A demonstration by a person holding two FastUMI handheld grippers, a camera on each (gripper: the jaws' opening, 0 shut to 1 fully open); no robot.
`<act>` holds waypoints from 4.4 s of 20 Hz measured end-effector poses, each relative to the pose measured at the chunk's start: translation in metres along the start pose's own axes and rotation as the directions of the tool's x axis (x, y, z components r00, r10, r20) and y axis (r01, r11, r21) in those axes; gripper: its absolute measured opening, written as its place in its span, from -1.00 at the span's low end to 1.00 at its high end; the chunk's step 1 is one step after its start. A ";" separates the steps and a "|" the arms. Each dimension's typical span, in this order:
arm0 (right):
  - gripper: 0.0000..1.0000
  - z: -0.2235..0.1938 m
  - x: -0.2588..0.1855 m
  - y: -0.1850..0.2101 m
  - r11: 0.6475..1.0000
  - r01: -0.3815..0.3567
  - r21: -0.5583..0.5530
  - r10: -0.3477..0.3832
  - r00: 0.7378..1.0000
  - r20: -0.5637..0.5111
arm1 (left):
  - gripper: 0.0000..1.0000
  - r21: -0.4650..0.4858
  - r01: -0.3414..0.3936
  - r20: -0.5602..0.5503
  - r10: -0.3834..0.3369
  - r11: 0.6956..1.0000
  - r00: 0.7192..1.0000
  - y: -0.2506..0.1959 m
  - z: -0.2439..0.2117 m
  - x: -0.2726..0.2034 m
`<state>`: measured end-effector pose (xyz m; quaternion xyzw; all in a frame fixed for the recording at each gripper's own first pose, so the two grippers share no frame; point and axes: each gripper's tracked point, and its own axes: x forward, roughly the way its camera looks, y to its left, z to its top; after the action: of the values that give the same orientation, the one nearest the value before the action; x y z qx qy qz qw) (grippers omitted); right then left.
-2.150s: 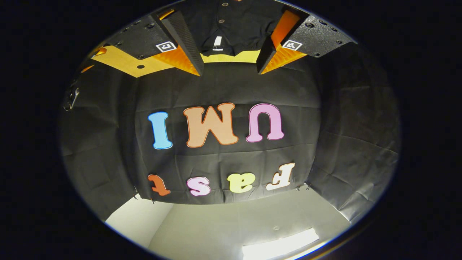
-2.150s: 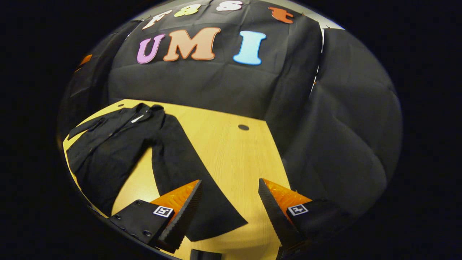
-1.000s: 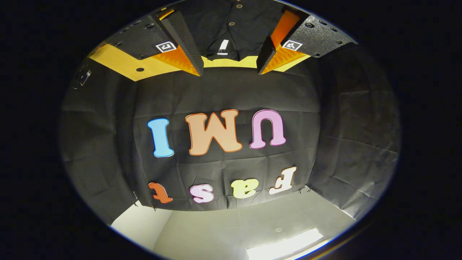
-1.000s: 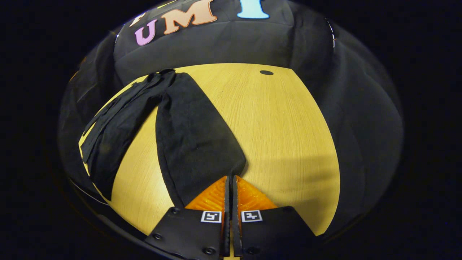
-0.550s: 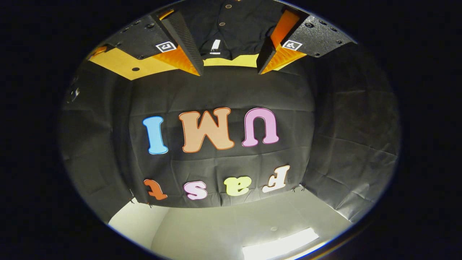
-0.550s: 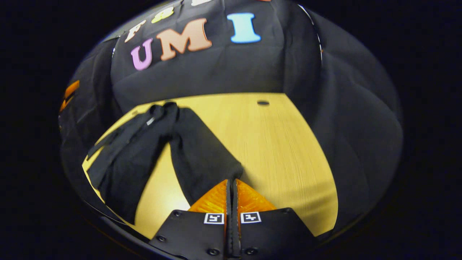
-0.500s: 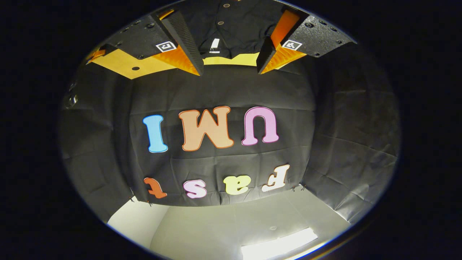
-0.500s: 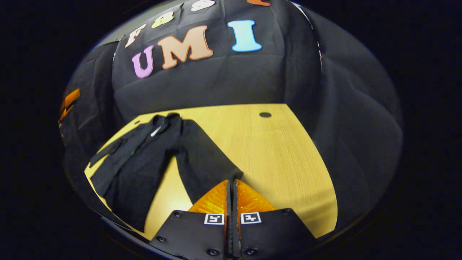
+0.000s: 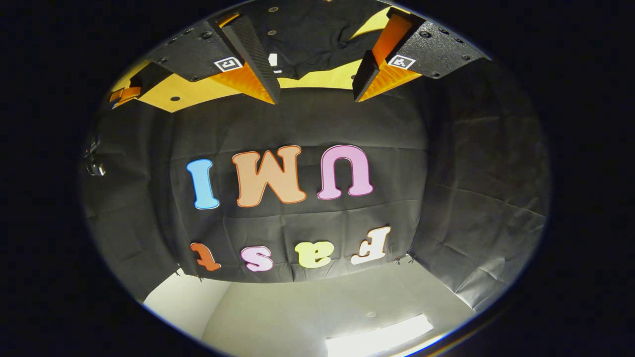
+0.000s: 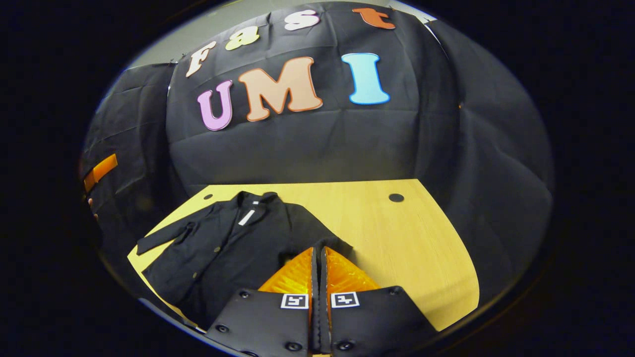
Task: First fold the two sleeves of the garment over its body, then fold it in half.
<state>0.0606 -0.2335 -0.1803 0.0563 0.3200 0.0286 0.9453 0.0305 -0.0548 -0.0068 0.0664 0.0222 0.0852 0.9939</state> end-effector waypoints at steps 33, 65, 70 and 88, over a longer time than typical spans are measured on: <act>-0.96 0.026 0.175 0.373 0.913 -0.306 -0.269 0.273 0.950 -0.154 | 0.86 -0.028 -0.224 -0.125 0.219 0.974 0.968 0.258 -0.077 -0.016; 0.94 0.056 0.143 0.356 0.963 -0.054 -0.263 0.072 0.996 0.060 | 0.82 0.036 -0.118 -0.471 0.121 0.992 0.874 0.336 -0.268 -0.005; 0.94 0.036 0.115 0.320 0.971 0.018 -0.239 -0.007 0.999 0.046 | 0.83 0.025 -0.103 -0.557 0.099 0.994 0.824 0.325 -0.310 -0.009; 0.97 -0.001 0.085 0.325 0.977 -0.012 -0.214 0.004 0.999 -0.035 | 0.55 -0.069 -0.090 -0.685 0.018 0.994 0.728 0.309 -0.372 -0.037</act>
<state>0.1218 0.0969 -0.1920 -0.0452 0.3308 0.0678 0.9402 -0.0776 0.2883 -0.3318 -0.0176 0.3799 0.1334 0.9152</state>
